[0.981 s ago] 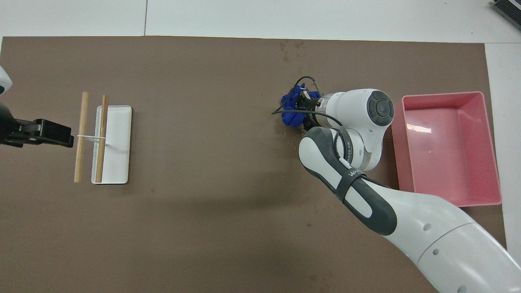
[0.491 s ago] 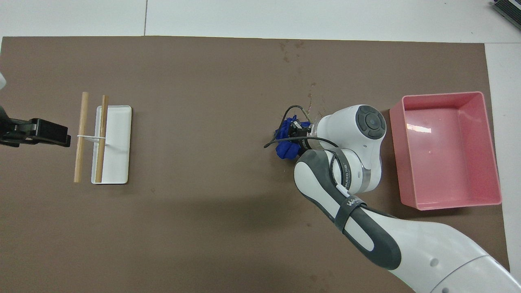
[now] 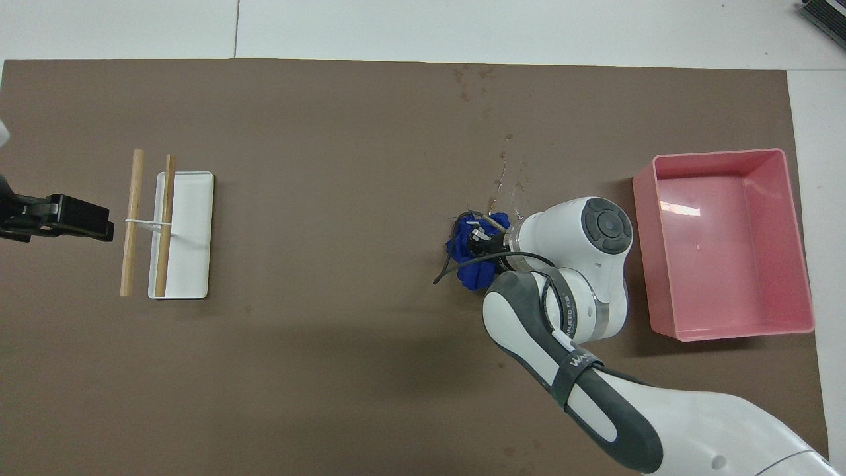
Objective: Wipe water with towel using both arms
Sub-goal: 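Wipe the water spill with the towel using the right gripper, then carry the towel with the right gripper to the pink bin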
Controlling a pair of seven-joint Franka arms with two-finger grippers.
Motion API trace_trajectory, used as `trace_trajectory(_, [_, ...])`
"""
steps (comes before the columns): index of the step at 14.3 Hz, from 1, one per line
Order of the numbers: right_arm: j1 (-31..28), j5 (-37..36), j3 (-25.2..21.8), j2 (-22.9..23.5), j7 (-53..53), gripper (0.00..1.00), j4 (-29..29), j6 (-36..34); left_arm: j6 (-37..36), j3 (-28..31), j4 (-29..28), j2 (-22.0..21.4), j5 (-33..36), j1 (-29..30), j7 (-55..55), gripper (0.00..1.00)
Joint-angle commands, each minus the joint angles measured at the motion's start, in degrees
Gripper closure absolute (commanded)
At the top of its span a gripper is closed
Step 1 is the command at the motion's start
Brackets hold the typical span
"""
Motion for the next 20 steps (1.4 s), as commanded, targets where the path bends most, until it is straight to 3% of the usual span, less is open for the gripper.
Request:
trace_trajectory(1, [-1.32, -0.92, 0.08, 1.77, -14.86, 1.00, -3.42, 4.59, -0.88, -0.51, -0.56, -0.98, 0.96, 0.58, -0.32, 0.00])
trace_trajectory(5, [-4.12, -1.01, 0.08, 3.70, -35.34, 1.00, -1.67, 10.58, -0.88, -0.51, -0.56, -0.98, 0.96, 0.58, -0.32, 0.00])
trace_trajectory(10, [-9.22, -1.01, 0.08, 8.27, -51.18, 1.00, 5.61, 9.97, -0.88, -0.51, -0.56, -0.98, 0.96, 0.58, -0.32, 0.00])
trace_trajectory(12, [-10.72, -1.01, 0.08, 10.21, -53.05, 1.00, 8.61, 10.23, -0.88, -0.51, -0.56, -0.98, 0.96, 0.58, -0.32, 0.00])
trace_trajectory(16, [-14.49, -0.22, 0.08, 10.21, -51.91, 1.00, 7.40, 9.36, -0.88, -0.51, -0.56, -0.98, 0.96, 0.58, -0.32, 0.00])
trace_trajectory(20, [-20.65, -0.30, 0.00, 8.38, -51.64, 1.00, 6.95, 2.60, -0.88, -0.51, -0.56, -0.98, 0.96, 0.58, -0.32, 0.00])
